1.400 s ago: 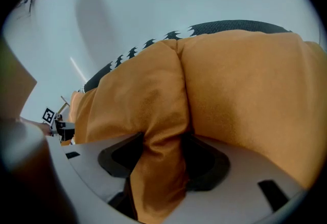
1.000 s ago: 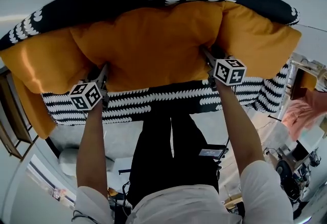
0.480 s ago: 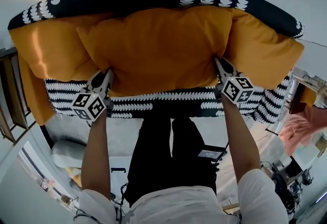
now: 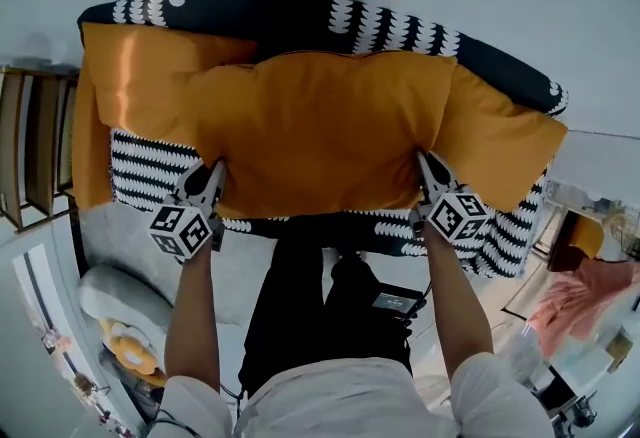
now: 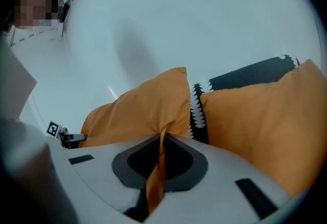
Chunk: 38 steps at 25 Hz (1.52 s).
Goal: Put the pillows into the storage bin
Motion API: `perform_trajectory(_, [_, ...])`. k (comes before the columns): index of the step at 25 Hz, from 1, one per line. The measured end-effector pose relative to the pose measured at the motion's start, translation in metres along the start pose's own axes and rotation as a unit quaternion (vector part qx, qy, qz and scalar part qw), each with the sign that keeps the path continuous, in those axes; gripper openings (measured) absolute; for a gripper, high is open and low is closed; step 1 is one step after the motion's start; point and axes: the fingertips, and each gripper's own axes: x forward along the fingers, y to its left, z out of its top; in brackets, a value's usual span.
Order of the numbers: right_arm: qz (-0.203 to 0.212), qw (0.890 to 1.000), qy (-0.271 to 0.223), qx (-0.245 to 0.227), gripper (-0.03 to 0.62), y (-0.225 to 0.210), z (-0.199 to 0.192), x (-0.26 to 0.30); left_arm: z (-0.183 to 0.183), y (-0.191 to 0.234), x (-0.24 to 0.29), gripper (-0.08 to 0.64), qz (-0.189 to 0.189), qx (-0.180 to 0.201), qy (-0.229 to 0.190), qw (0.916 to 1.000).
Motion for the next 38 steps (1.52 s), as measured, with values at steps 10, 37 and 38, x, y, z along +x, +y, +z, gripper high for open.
perform_trajectory(10, [0.091, 0.992, -0.054, -0.065, 0.035, 0.080, 0.081, -0.102, 0.062, -0.098, -0.153, 0.049, 0.062, 0.025, -0.112, 0.9915])
perform_trajectory(37, [0.430, 0.877, -0.072, -0.202, 0.035, 0.552, 0.078, -0.206, -0.006, -0.154, -0.694, 0.044, 0.354, 0.023, -0.333, 0.8736])
perform_trajectory(38, [0.443, 0.870, -0.065, -0.204, 0.035, 0.576, 0.062, -0.211, -0.021, -0.153, -0.719, 0.044, 0.368, 0.019, -0.336, 0.8668])
